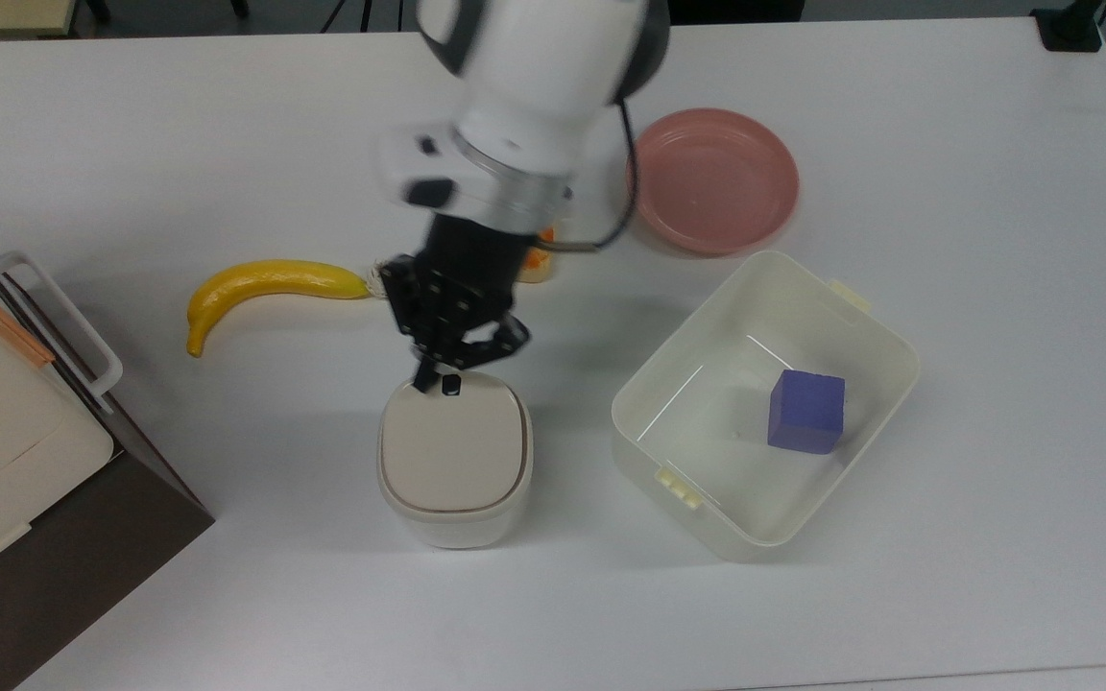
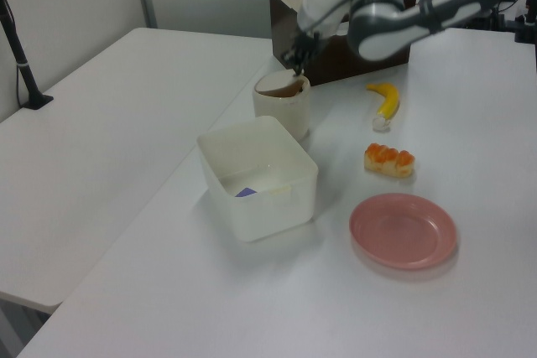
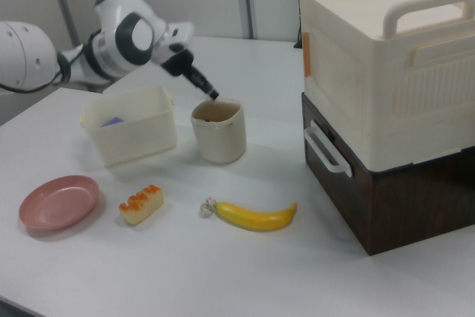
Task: Open the trash can
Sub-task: 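Lift the gripper up and away from the opened lid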
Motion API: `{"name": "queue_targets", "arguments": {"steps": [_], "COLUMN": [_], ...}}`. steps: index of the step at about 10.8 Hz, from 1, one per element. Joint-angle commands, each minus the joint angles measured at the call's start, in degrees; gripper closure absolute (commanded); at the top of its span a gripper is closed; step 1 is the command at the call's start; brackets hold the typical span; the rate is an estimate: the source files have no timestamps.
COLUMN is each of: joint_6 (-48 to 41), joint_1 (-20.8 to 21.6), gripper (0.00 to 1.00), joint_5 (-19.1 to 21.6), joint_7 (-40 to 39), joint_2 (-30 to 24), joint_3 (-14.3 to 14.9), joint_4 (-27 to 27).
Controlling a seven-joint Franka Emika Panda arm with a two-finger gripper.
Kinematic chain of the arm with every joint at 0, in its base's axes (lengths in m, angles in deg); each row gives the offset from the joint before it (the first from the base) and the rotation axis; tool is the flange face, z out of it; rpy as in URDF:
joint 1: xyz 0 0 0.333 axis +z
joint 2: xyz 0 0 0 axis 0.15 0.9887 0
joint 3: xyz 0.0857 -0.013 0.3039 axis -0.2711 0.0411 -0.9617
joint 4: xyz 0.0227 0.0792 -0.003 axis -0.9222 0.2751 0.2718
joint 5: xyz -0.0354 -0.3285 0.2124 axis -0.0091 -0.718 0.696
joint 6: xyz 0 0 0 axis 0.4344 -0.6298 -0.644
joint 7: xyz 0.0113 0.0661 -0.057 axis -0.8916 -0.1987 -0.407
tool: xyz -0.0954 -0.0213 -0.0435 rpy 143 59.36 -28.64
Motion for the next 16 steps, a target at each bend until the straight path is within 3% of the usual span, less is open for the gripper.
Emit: {"name": "queue_targets", "arguments": {"steps": [1, 2, 3, 6, 9, 11, 13, 15, 16], "joint_6": [0.2, 0.2, -1.2, -28.1, -46.6, -51.1, -48.6, -42.2, -39.4], "joint_1": [-1.8, -1.9, -1.6, -0.1, -0.3, -0.4, 0.1, 0.3, 0.2], "gripper": [1.00, 1.00, 1.00, 1.00, 1.00, 1.00, 0.96, 0.81, 0.67], "joint_5": [19.9, 25.2, 26.4, 26.9, 26.4, 26.4, 26.2, 26.3, 26.2], "joint_7": [-4.0, -7.4, -13.3, -45.7, -63.2, -66.2, -65.1, -59.6, -57.0], "joint_2": [-4.2, -4.6, -6.0, -12.0, -16.0, -17.9, -20.1, -21.5, -21.6], "joint_3": [7.1, 9.5, 10.3, 10.0, 10.7, 10.8, 10.0, 9.2, 7.9], "joint_4": [-2.8, -3.5, -3.9, -3.4, -3.4, -2.8, 0.0, 2.7, 3.4]}}
